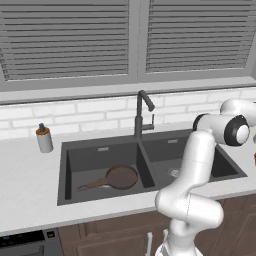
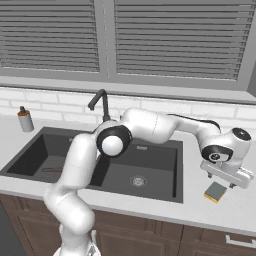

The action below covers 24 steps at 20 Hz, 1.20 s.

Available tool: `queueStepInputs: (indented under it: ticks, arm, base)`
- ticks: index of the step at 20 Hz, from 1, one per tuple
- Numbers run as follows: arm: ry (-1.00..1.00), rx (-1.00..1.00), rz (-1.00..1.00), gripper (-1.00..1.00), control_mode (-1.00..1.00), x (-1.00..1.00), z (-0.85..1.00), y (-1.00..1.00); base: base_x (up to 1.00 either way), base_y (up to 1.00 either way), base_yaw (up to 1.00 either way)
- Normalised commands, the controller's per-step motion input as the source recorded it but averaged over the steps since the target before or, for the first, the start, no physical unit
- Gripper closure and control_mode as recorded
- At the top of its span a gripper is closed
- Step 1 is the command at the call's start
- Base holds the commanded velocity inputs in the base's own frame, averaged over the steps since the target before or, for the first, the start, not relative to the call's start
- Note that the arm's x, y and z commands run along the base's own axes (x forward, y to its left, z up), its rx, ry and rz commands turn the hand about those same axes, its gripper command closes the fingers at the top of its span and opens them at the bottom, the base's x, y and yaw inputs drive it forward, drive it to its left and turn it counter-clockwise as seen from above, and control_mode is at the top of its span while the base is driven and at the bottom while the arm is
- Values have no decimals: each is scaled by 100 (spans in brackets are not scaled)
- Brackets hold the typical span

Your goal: Pick the pan and sponge and place them into the sink. Then turn on the water.

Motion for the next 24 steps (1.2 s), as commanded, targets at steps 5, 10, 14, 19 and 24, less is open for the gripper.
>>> queueStepInputs:
  ticks: [5,10,14,19,24]
  arm:
    - [4,0,-10,-100,-100,28,-34,2]
    - [7,0,-12,-100,-100,31,-35,9]
    - [7,0,-13,-100,-100,32,-28,13]
    - [2,0,-15,-100,-100,31,-16,16]
    - [1,0,-17,-100,-100,29,-17,23]
  base:
    - [0,0,0]
    - [0,0,0]
    - [0,0,0]
    - [0,0,0]
    - [0,0,0]
